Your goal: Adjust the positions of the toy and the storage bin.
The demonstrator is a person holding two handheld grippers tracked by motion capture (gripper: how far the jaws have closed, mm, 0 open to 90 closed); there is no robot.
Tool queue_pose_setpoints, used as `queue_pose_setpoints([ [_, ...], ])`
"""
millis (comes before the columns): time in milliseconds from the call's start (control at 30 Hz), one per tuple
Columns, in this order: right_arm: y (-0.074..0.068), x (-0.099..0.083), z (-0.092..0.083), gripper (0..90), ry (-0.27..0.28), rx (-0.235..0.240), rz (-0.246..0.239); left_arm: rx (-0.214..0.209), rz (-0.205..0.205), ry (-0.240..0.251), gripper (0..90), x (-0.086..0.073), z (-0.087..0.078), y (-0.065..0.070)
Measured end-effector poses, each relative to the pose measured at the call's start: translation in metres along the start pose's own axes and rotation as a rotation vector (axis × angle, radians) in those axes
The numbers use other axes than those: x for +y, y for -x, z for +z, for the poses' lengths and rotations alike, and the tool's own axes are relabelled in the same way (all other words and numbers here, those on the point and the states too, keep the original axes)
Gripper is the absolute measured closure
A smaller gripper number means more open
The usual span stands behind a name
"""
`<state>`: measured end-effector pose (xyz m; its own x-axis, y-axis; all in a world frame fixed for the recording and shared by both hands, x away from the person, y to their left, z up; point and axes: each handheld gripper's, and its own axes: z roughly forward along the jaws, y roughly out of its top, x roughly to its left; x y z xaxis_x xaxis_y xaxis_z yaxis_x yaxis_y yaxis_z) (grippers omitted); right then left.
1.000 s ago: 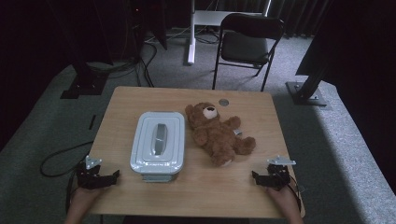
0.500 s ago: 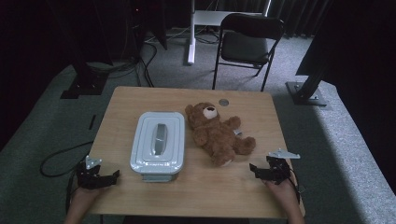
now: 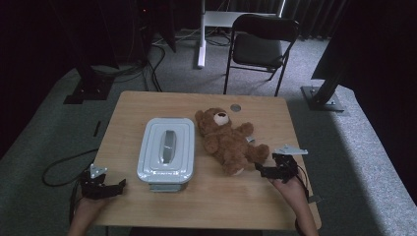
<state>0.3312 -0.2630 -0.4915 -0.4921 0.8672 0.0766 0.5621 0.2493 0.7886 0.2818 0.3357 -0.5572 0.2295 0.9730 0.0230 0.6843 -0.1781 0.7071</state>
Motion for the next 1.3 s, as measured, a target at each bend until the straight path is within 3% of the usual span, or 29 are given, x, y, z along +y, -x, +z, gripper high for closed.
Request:
queue_pose_setpoints([
  [367, -0.010, 0.036, 0.007, 13.2, 0.037, 0.029, -0.033, 0.000, 0.000, 0.000, 1.4, 0.000, 0.000, 0.000],
  [733, -0.024, 0.074, 0.041, 13.1, 0.010, 0.079, -0.070, 0.000, 0.000, 0.000, 1.4, 0.000, 0.000, 0.000],
  [1000, -0.028, 0.081, 0.066, 13.1, -0.026, 0.108, -0.055, 0.000, 0.000, 0.000, 1.4, 0.000, 0.000, 0.000],
  [1300, -0.035, 0.074, 0.093, 13.1, -0.080, 0.144, -0.033, 0.000, 0.000, 0.000, 1.4, 0.000, 0.000, 0.000],
])
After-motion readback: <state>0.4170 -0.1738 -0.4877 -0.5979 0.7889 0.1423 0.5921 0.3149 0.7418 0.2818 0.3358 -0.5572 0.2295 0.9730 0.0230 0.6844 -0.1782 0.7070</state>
